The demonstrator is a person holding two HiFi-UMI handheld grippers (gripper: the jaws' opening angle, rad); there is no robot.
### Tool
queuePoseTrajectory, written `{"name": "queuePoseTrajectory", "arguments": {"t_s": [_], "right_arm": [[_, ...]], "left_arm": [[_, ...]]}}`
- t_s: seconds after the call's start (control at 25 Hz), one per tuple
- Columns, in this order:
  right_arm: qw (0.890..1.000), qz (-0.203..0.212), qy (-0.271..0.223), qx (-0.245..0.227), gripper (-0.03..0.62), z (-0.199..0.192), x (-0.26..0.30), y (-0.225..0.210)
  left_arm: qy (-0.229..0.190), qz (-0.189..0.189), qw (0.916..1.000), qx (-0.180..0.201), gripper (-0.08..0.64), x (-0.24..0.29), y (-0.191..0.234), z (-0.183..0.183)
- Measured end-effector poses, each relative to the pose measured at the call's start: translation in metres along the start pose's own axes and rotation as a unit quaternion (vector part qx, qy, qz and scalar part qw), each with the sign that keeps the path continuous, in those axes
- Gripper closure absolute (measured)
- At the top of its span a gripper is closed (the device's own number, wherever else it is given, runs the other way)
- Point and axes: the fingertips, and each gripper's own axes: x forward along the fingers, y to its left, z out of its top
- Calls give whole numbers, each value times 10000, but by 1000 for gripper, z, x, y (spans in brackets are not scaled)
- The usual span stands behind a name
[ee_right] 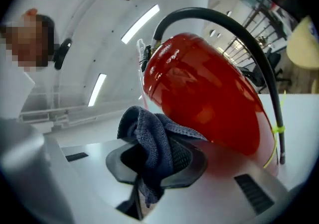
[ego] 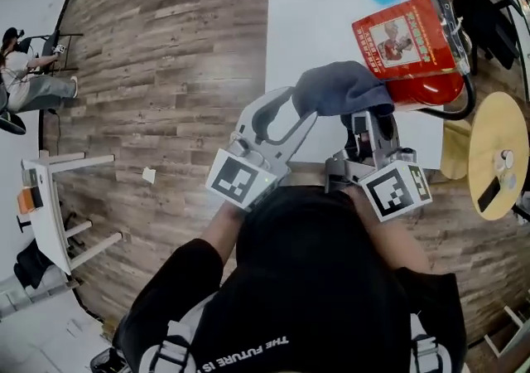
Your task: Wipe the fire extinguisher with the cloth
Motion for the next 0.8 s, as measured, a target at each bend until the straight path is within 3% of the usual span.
{"name": "queuePoseTrajectory", "arguments": {"t_s": [0.16,0.32,0.4,0.52,0.6,0.72,0.8], "right_arm": [[9938,-401,-814,645,518,4,27,-2],[9760,-1075,-1322,1354,518,-11,27,-33],[9593,-1432,-1410,1982,518,-32,22,-58],[9197,-1750,-1639,3110,518,-65,13,-88],[8930,-1586,-1908,3754,518,-69,15,-95],[8737,-1095,-2354,4115,518,-42,34,-86],[8561,-536,-2819,4297,520,-12,49,-73]], "left_arm": [[-165,-227,9996,38,368,-18,40,2],[-70,-539,9985,-36,368,-31,60,-7],[-38,-656,9978,-105,368,-37,66,-9],[39,-813,9965,-172,368,-44,70,-16],[66,-913,9956,-186,368,-44,70,-21],[13,-991,9947,-264,368,-40,68,-23],[37,-1028,9941,-338,368,-38,68,-25]]}}
